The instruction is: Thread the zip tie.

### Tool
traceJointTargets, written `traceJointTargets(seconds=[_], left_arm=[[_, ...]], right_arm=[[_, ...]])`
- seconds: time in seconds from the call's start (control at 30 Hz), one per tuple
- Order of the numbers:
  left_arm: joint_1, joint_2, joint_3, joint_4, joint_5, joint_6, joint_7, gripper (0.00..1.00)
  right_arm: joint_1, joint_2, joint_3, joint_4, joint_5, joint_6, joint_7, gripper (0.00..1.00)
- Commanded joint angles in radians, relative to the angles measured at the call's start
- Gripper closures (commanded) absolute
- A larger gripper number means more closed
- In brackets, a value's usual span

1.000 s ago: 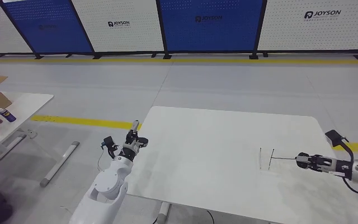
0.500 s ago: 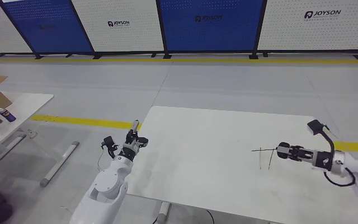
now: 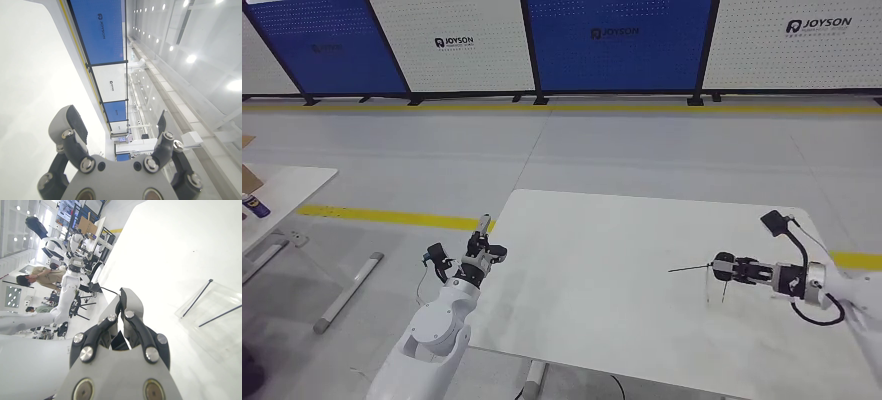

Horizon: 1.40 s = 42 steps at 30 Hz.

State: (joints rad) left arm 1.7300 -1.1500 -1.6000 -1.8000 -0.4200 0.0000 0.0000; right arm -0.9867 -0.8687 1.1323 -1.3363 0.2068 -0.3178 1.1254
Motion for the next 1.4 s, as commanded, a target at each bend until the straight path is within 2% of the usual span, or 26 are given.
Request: traceJointTargets(seconds=[0.0, 0.03, 0.13, 0.23, 0.3, 0.37, 0.43, 0.7, 0.8, 0.87, 0.9, 0.97, 1.07, 1.1, 1.17, 1.37], left_arm=[[0.0, 0.0, 0.0, 0.0, 0.0, 0.0, 0.0, 0.0], [-0.004, 0.0, 0.001, -0.004, -0.001, -0.002, -0.001, 0.0], [-0.026, -0.002, 0.013, -0.048, -0.001, 0.008, -0.021, 0.0], [-0.037, -0.001, 0.026, -0.113, 0.027, 0.033, -0.057, 0.0], [-0.051, -0.002, 0.049, -0.151, 0.059, 0.049, -0.062, 0.0], [-0.063, -0.003, 0.071, -0.166, 0.084, 0.066, -0.074, 0.0], [-0.072, -0.003, 0.084, -0.168, 0.121, 0.079, -0.077, 0.0], [-0.072, -0.003, 0.084, -0.168, 0.121, 0.079, -0.077, 0.0], [-0.082, -0.001, 0.099, -0.147, 0.144, 0.091, -0.135, 0.0], [-0.088, 0.001, 0.115, -0.146, 0.145, 0.099, -0.203, 0.0], [-0.093, 0.002, 0.119, -0.148, 0.161, 0.1, -0.212, 0.0], [-0.103, 0.001, 0.141, -0.152, 0.171, 0.099, -0.227, 0.0], [-0.118, -0.001, 0.167, -0.153, 0.184, 0.105, -0.233, 0.0], [-0.125, -0.002, 0.18, -0.15, 0.179, 0.113, -0.237, 0.0], [-0.136, -0.004, 0.188, -0.141, 0.177, 0.124, -0.226, 0.0], [-0.136, -0.004, 0.188, -0.141, 0.177, 0.124, -0.226, 0.0]], right_arm=[[0.0, 0.0, 0.0, 0.0, 0.0, 0.0, 0.0, 1.0], [0.0, 0.0, 0.0, 0.0, 0.0, 0.0, 0.0, 1.0], [0.0, 0.0, 0.0, 0.0, 0.0, 0.0, 0.0, 1.0], [0.0, 0.0, 0.0, 0.0, 0.0, 0.0, 0.0, 1.0], [0.0, 0.0, 0.0, 0.0, 0.0, 0.0, 0.0, 1.0], [0.0, 0.0, 0.0, 0.0, 0.0, 0.0, 0.0, 1.0], [0.0, 0.0, 0.0, 0.0, 0.0, 0.0, 0.0, 1.0], [0.0, 0.0, 0.0, 0.0, 0.0, 0.0, 0.0, 1.0], [-0.012, 0.001, 0.011, -0.028, -0.024, -0.012, -0.051, 1.0], [-0.016, 0.001, 0.013, -0.086, -0.068, -0.022, -0.087, 1.0], [-0.017, -0.001, 0.009, -0.11, -0.089, -0.022, -0.109, 1.0], [-0.009, -0.009, -0.015, -0.155, -0.121, -0.022, -0.143, 1.0], [0.023, -0.023, -0.062, -0.182, -0.218, -0.022, -0.205, 1.0], [0.039, -0.031, -0.091, -0.183, -0.282, -0.022, -0.242, 1.0], [0.062, -0.047, -0.142, -0.15, -0.304, -0.017, -0.266, 1.0], [0.062, -0.047, -0.142, -0.15, -0.304, -0.017, -0.266, 1.0]])
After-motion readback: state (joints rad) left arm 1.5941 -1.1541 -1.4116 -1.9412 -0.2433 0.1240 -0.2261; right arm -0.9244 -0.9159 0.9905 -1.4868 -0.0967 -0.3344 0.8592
